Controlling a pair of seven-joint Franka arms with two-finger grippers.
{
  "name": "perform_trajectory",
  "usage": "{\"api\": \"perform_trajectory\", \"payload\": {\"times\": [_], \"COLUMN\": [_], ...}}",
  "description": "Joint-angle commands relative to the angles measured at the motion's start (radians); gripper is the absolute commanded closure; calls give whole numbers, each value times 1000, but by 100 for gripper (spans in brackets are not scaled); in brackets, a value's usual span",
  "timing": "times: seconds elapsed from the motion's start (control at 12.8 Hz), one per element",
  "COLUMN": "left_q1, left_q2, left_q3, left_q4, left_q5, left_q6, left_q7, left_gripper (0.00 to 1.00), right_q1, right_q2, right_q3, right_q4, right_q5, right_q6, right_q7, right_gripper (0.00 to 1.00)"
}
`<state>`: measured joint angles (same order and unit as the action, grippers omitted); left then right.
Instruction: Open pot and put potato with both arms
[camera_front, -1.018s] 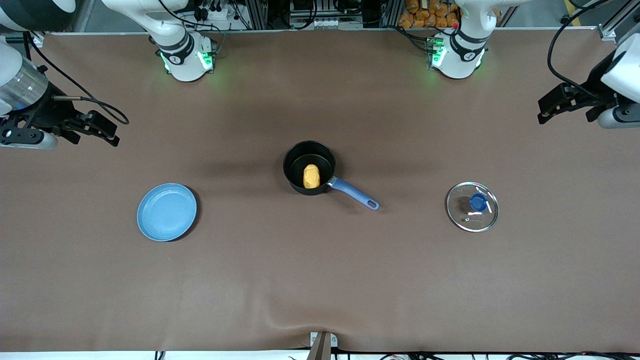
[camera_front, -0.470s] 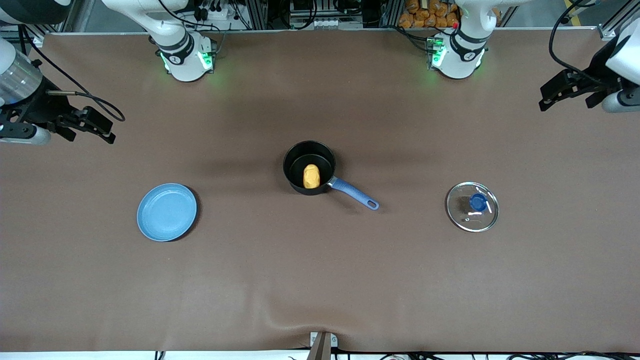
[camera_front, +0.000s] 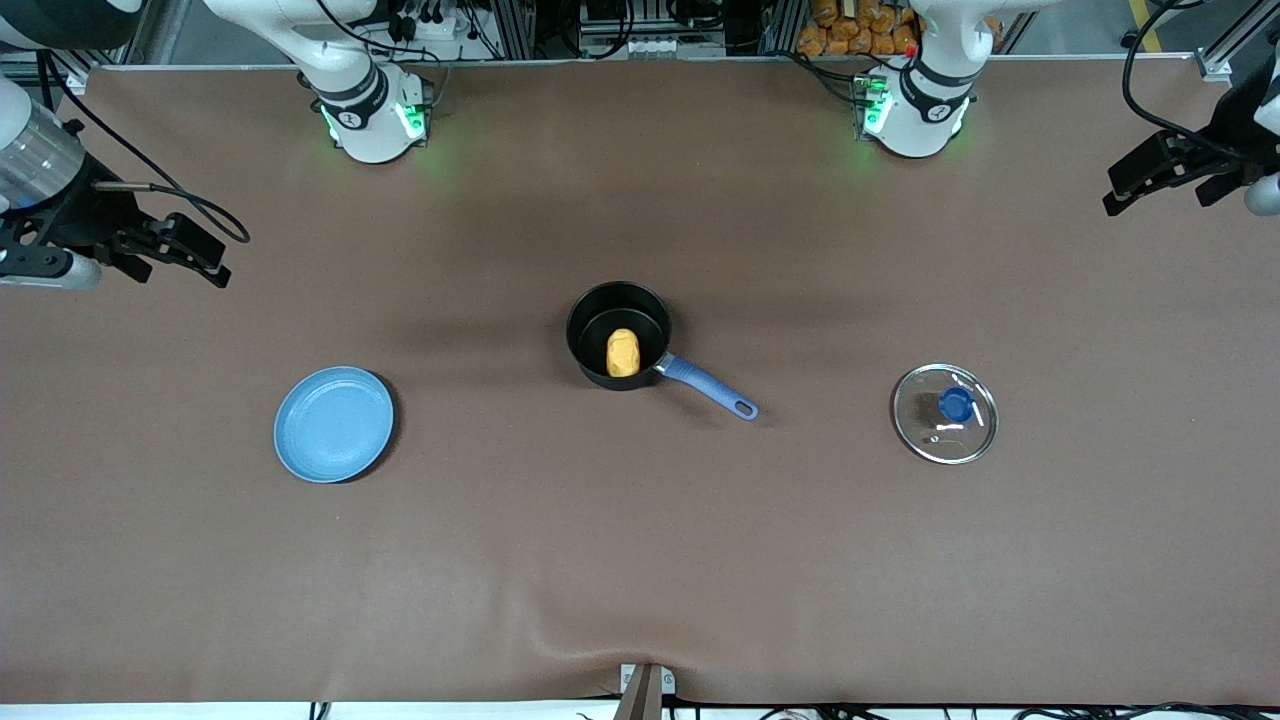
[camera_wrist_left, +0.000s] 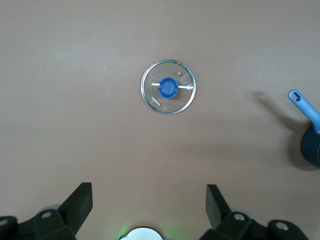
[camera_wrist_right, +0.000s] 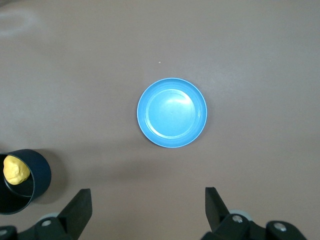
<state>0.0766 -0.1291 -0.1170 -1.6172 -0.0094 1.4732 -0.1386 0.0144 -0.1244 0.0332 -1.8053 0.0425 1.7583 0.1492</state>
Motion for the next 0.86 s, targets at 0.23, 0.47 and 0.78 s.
{"api": "perform_trajectory", "payload": {"times": [0.23,0.47,0.78], "left_q1": [0,-11,0], "left_q2": [2,20,25], "left_q3": [-7,-15,-24], "left_q4": [20,51,59], "left_q5": [-11,-23,-17], "left_q6": [-11,-14,-60], "left_q7": [-7,-7,-4], "left_gripper": [0,0,0], "right_q1": [-24,-24,-24], "right_q2": [-21,-23,-23], "right_q3": [21,21,19], "right_q4": [-31,-31,-31], "right_q5": [19,19,17], "right_q6": [38,36,36], "right_q7": [-13,-13,-13], "right_gripper": [0,0,0]}}
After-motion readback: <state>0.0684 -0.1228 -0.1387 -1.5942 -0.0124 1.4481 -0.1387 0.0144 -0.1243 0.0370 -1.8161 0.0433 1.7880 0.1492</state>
